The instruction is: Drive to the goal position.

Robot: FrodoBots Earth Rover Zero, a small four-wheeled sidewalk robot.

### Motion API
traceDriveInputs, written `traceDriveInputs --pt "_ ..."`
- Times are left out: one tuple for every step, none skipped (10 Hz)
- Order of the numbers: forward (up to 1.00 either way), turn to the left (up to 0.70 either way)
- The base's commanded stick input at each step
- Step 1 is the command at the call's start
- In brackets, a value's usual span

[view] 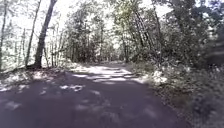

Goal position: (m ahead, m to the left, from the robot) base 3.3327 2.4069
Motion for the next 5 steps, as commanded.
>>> traceDriveInputs --pt "0.45 0.0" --pt "0.45 0.0" --pt "0.45 0.0" --pt "0.45 0.0" --pt "0.45 0.0"
